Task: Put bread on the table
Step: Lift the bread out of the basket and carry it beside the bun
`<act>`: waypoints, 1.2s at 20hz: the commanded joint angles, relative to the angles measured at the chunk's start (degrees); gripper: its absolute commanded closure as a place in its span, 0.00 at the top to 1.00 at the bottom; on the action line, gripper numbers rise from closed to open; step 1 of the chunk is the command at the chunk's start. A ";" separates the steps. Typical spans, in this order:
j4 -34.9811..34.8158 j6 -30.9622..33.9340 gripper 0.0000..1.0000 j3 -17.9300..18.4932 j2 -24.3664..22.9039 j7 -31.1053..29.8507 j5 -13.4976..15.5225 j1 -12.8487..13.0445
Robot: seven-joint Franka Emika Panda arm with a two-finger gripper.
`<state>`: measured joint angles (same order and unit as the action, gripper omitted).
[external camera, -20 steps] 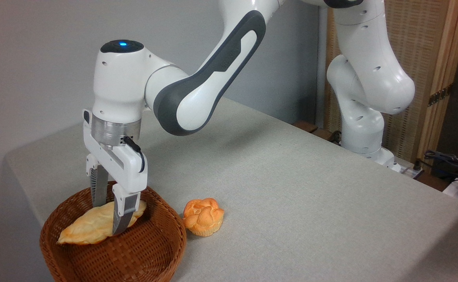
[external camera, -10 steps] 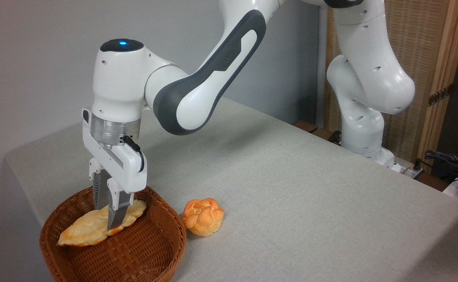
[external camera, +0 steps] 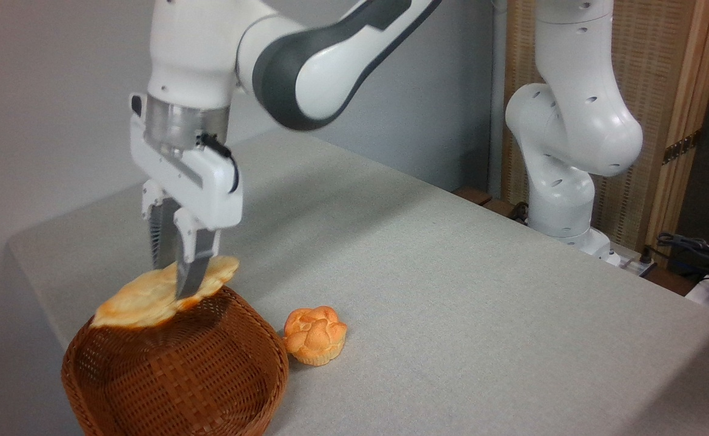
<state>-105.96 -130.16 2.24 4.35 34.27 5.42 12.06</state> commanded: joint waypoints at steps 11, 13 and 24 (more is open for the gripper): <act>-16.02 13.88 0.52 -0.22 -15.25 -0.25 -0.67 1.48; -17.78 13.88 0.52 -0.22 -15.42 -0.25 -0.67 2.79; -18.93 13.71 1.00 -0.31 -12.88 -0.95 -0.06 5.26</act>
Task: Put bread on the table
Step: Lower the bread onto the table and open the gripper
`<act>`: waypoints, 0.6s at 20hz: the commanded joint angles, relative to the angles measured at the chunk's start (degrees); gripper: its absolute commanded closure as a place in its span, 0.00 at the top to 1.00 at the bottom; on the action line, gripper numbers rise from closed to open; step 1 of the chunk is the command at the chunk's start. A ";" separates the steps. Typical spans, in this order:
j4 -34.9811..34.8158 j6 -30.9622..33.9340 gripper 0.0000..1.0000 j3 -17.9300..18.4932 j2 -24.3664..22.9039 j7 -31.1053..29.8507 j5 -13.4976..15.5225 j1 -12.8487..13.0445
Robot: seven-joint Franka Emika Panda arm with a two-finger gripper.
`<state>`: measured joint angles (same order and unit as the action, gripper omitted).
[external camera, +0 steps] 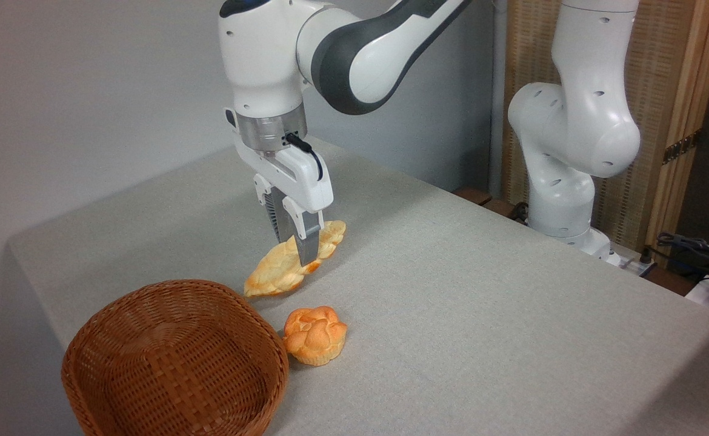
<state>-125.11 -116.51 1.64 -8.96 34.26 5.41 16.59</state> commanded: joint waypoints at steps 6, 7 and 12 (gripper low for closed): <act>0.66 -0.04 1.00 0.30 0.52 -0.86 -0.14 0.63; 0.92 -0.12 1.00 0.38 0.52 -0.86 -0.14 0.63; 4.78 -0.65 1.00 1.08 0.52 -0.34 -0.75 -0.07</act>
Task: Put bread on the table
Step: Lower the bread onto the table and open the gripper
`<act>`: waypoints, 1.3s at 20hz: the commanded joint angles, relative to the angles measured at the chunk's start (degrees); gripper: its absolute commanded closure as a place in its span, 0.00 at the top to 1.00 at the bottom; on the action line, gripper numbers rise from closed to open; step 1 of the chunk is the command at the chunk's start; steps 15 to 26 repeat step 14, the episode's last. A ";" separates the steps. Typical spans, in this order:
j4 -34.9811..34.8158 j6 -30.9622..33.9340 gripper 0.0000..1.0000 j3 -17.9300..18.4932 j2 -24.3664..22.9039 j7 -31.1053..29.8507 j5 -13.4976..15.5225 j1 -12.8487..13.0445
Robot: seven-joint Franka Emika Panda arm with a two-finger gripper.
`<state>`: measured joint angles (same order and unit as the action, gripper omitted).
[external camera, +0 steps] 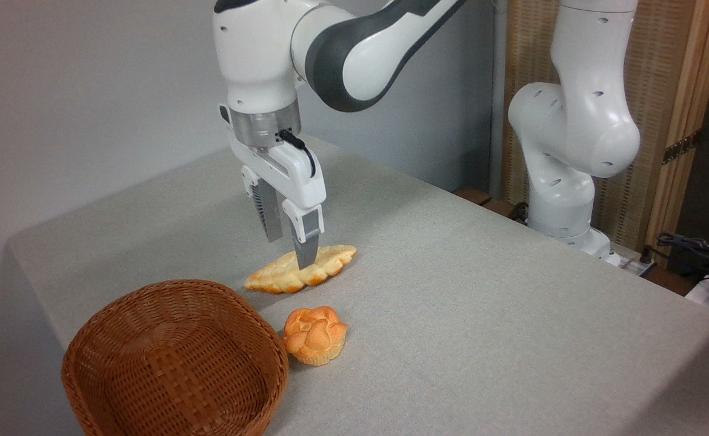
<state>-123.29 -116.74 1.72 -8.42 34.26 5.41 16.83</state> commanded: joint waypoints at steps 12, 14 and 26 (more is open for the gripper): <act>8.24 0.28 1.00 5.92 -0.11 2.39 -0.75 -1.27; 8.24 0.28 1.00 5.92 -0.11 2.12 -0.67 -1.27; 8.24 0.28 1.00 5.92 -0.11 2.12 -0.67 -1.27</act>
